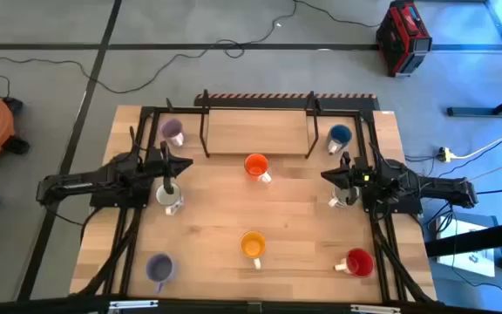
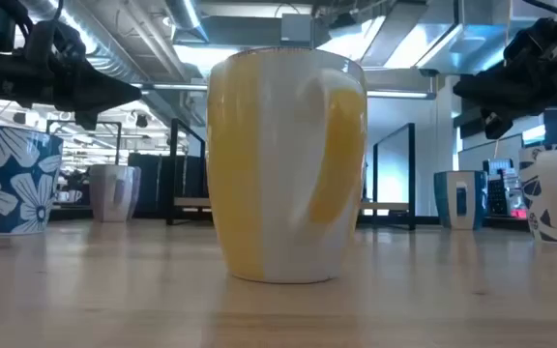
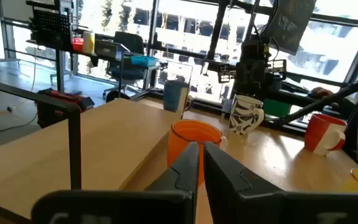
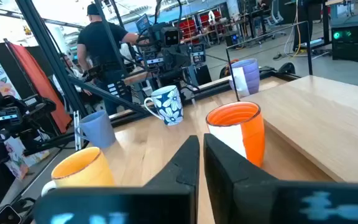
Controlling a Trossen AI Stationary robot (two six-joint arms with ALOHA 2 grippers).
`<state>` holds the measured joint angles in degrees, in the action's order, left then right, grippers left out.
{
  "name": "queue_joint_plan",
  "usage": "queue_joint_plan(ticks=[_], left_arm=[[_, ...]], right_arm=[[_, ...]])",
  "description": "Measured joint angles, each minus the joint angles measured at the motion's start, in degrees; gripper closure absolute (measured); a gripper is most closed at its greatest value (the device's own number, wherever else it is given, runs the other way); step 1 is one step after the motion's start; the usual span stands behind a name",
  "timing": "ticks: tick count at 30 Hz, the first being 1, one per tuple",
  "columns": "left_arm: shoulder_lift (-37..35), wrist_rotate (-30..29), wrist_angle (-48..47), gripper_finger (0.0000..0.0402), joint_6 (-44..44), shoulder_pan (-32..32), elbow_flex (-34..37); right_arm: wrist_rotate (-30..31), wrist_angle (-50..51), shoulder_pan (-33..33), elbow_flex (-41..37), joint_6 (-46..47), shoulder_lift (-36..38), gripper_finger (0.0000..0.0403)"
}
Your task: Place coffee mugs
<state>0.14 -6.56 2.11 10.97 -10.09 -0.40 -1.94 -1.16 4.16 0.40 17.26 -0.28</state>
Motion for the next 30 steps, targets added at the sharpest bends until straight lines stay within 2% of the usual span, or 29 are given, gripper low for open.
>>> queue_joint_plan(ticks=[3,6,9,14,18,20,24,27,30], left_arm=[[0.00,-0.01,0.02,0.0384,-0.06,0.00,-0.01],[0.00,-1.39,1.11,0.0384,-5.68,0.00,0.00],[0.00,-1.98,1.46,0.0384,-7.40,0.00,0.00],[0.00,-1.82,1.49,0.0384,-6.29,0.00,0.00],[0.00,-1.48,5.06,0.0384,-1.01,0.00,0.00],[0.00,-1.44,7.18,0.0384,2.54,0.00,0.00],[0.00,-4.34,12.98,0.0384,4.27,0.00,0.00],[0.00,-5.38,14.52,0.0384,5.47,-0.02,0.00],[0.00,-5.39,14.69,0.0384,6.22,-0.02,0.00]], right_arm=[[0.01,-0.01,0.00,0.00,0.00,-0.01,0.0388],[0.01,0.01,-0.01,0.00,0.00,-0.01,0.0388],[0.01,-0.01,-0.01,0.01,0.00,-0.01,0.0388],[-0.08,-0.64,0.00,0.00,0.66,-0.01,0.0388],[0.12,-4.42,-0.02,0.00,7.29,0.00,0.0388],[2.56,-6.38,-0.02,0.00,13.91,0.01,0.0388],[9.39,-7.16,0.00,0.00,28.85,-0.01,0.0388],[12.44,-7.18,0.00,0.00,31.64,0.01,0.0388],[14.78,-8.09,0.00,0.00,29.68,-0.02,0.0388]])
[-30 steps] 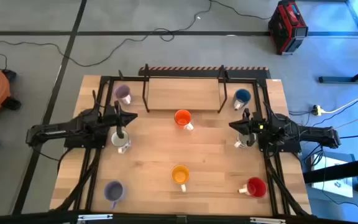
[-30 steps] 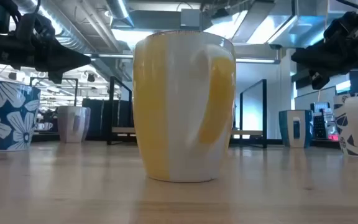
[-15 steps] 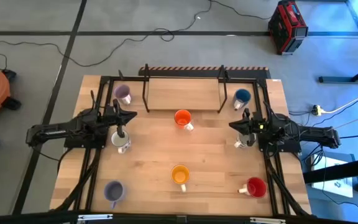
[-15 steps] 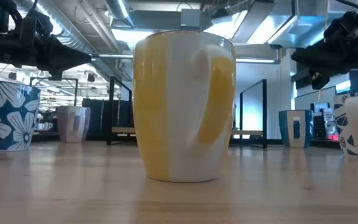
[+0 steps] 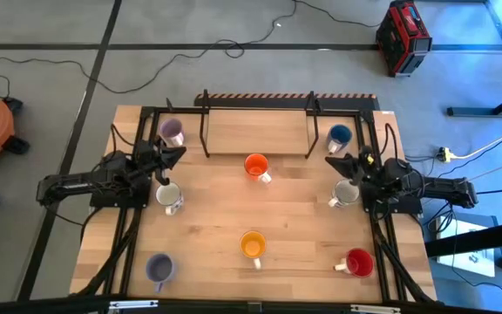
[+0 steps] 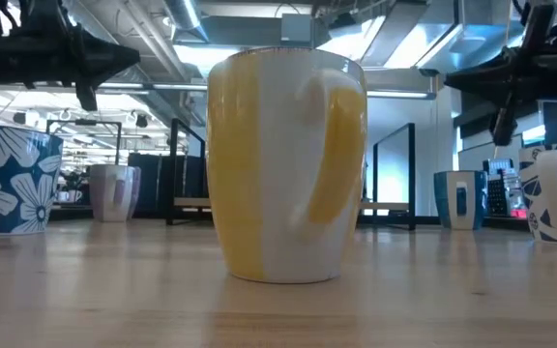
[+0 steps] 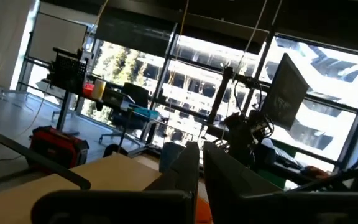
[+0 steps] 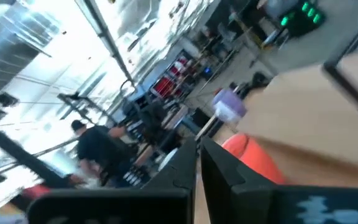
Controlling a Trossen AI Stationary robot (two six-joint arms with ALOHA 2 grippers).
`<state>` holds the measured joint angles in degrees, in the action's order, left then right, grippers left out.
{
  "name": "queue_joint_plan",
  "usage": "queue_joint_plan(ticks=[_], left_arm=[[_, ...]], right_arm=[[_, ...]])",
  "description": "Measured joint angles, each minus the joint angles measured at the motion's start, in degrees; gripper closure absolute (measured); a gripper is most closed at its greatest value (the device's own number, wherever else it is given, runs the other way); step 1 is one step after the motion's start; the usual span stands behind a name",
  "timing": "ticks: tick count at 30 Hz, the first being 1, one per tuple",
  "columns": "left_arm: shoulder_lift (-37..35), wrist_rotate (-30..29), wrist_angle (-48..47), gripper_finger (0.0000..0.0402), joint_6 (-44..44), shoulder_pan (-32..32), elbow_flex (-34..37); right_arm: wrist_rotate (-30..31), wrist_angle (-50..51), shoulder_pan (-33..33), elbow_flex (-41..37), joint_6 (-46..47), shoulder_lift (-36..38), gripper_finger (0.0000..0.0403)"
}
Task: Place coffee mugs
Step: Put the orange mug on the shelf
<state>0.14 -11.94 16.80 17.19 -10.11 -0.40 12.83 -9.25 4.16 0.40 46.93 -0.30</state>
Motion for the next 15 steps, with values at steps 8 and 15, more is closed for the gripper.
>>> queue_joint_plan(ticks=[8,15], left_arm=[[0.00,-0.86,0.18,0.0384,0.70,0.00,-0.01],[0.00,-2.50,0.20,0.0384,0.69,0.00,-0.02]], right_arm=[[-3.06,0.55,-0.02,8.41,-7.31,-7.83,0.0401],[-4.93,12.33,-0.02,26.14,-13.61,-29.43,0.0402]])
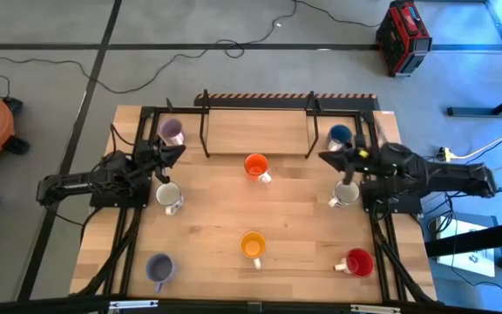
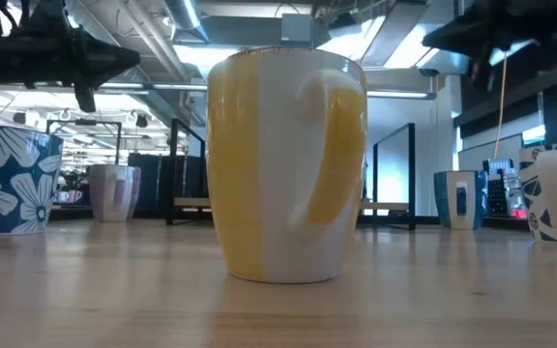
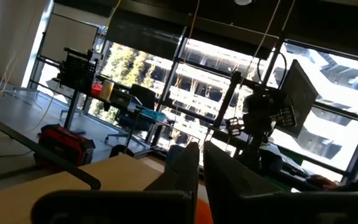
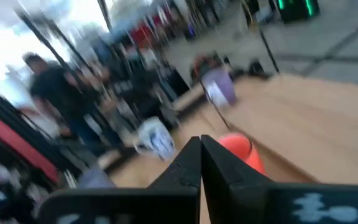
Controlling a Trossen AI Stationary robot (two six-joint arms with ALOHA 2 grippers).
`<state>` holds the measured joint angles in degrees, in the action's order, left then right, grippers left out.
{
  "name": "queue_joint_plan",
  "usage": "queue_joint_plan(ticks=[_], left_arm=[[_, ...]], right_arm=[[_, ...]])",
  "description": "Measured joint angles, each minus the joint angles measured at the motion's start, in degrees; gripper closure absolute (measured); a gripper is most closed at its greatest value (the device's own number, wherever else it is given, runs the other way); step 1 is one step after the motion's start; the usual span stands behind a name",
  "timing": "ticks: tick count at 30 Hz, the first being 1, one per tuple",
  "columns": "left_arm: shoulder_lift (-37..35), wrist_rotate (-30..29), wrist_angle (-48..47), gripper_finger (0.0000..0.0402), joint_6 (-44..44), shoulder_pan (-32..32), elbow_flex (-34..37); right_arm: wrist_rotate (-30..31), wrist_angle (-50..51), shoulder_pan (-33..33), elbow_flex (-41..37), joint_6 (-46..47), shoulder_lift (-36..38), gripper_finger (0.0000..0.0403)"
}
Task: Place coffee mugs
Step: Put the orange mug on the shelf
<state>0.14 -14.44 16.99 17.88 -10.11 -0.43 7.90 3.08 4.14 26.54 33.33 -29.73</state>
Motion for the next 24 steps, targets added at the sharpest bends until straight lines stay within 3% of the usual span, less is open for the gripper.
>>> queue_joint_plan(ticks=[5,10,20,24], left_arm=[[0.00,-0.01,0.00,0.0384,0.01,0.00,0.00],[0.00,0.00,0.02,0.0384,-0.01,0.00,0.02],[0.00,-0.04,0.02,0.0384,-0.01,0.00,0.00],[0.00,-0.08,0.03,0.0384,-0.01,0.02,0.00]], right_arm=[[-1.42,9.03,-0.02,11.35,-4.23,-13.73,0.0402],[-2.41,12.37,-0.04,17.77,-6.63,-25.57,0.0402],[-3.50,10.10,0.00,21.67,-2.05,-41.73,0.0399],[-4.61,10.52,-0.04,22.61,-0.04,-46.11,0.0369]])
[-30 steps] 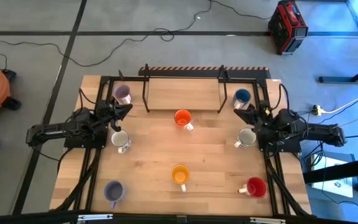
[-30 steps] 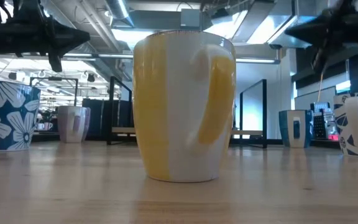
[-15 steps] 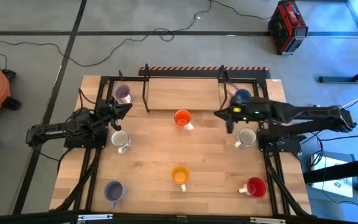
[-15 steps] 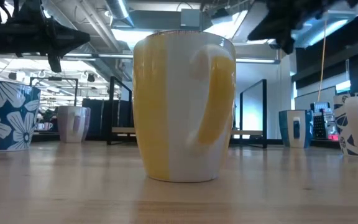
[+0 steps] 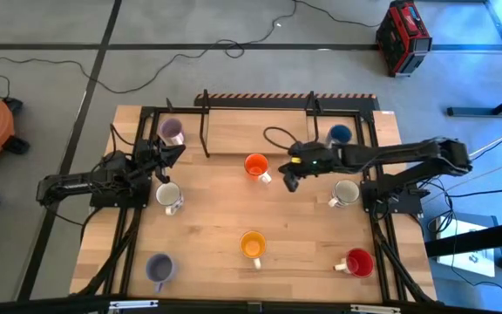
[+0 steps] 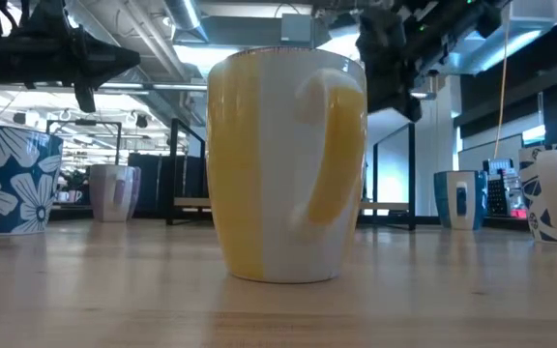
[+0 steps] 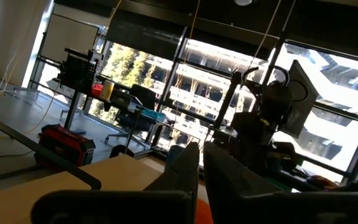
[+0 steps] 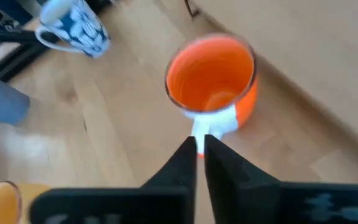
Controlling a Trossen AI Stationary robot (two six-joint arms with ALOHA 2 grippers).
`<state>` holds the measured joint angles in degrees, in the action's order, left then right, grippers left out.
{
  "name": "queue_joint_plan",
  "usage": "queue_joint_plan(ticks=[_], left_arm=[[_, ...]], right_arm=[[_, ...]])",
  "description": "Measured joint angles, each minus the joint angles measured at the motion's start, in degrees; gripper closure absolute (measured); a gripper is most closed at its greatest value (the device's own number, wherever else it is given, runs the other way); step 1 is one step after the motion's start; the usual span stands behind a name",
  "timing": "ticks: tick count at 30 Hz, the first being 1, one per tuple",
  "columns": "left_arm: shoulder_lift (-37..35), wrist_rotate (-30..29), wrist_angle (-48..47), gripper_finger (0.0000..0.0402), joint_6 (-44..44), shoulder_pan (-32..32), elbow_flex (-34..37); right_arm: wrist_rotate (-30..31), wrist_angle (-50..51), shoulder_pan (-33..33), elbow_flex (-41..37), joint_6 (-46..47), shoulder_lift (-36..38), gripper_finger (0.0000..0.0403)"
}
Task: Place coffee mugs
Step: Put the orange mug on the shelf
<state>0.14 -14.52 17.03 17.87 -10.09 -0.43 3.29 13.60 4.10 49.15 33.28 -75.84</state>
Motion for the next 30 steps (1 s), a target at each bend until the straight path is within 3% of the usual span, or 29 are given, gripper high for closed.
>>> queue_joint_plan(ticks=[9,14,18,24,30], left_arm=[[0.00,-0.14,0.09,0.0384,0.85,0.00,0.00],[0.00,-1.44,0.19,0.0384,1.14,0.00,0.00],[0.00,-1.38,0.19,0.0384,1.25,0.00,0.00],[0.00,-1.36,0.21,0.0384,1.25,0.00,0.00],[0.00,-1.32,0.23,0.0384,1.25,-0.01,0.00]], right_arm=[[2.10,-0.14,0.00,1.59,1.17,-7.30,0.0191],[2.31,-2.98,-1.05,1.57,-0.61,-11.09,0.0128],[6.21,-9.00,-3.81,1.59,-3.80,-13.99,0.0117],[20.25,-11.91,-7.73,1.59,-5.33,-19.07,0.0133],[21.57,-15.49,-8.97,1.54,-5.67,-23.07,0.0158]])
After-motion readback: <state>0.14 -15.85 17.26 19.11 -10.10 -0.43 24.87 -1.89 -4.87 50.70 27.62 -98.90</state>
